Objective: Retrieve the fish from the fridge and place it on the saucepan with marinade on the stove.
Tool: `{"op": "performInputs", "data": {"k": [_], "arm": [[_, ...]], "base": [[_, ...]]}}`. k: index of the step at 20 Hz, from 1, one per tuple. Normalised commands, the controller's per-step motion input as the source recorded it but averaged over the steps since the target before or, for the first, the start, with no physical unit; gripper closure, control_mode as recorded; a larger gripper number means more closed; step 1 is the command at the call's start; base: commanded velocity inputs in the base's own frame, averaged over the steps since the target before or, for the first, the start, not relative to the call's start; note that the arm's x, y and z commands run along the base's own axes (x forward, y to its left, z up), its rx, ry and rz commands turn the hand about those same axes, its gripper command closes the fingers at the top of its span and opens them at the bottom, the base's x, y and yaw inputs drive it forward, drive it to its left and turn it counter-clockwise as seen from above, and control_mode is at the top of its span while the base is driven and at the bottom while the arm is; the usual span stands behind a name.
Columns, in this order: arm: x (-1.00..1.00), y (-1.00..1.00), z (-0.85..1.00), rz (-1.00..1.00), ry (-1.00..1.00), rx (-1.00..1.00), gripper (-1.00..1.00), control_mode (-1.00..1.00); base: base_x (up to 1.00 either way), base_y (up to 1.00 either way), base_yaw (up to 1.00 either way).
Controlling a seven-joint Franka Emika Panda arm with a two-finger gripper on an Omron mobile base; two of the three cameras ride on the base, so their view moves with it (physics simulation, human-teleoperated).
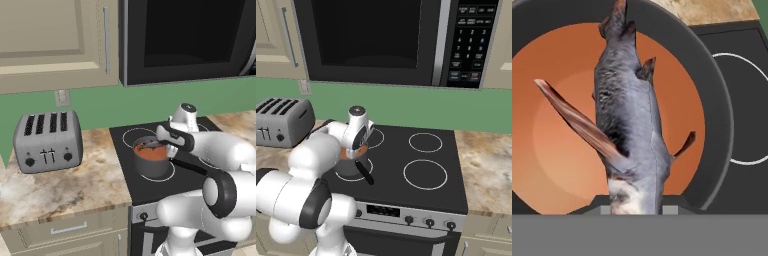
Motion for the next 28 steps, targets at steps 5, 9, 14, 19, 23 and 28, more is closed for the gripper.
{"op": "performInputs", "data": {"k": [5,9,14,19,23,28], "arm": [[0.13,0.0,-0.03,0.0,0.0,0.0,-1.0,-1.0],[0.1,0.0,-0.08,0.0,0.0,0.0,-1.0,-1.0],[0.08,0.0,-0.08,0.0,0.0,0.0,-1.0,-1.0],[0.04,0.0,-0.01,0.0,0.0,0.0,-1.0,-1.0],[0.0,0.01,0.02,0.0,0.0,0.0,-1.0,-1.0],[-0.23,0.01,0.22,0.0,-0.06,0.0,-1.0,-1.0]], "base": [[0.0,0.0,0.0],[0.0,0.0,0.0],[0.0,0.0,0.0],[0.0,0.0,0.0],[0.0,0.0,0.0],[0.0,0.0,0.0]]}}
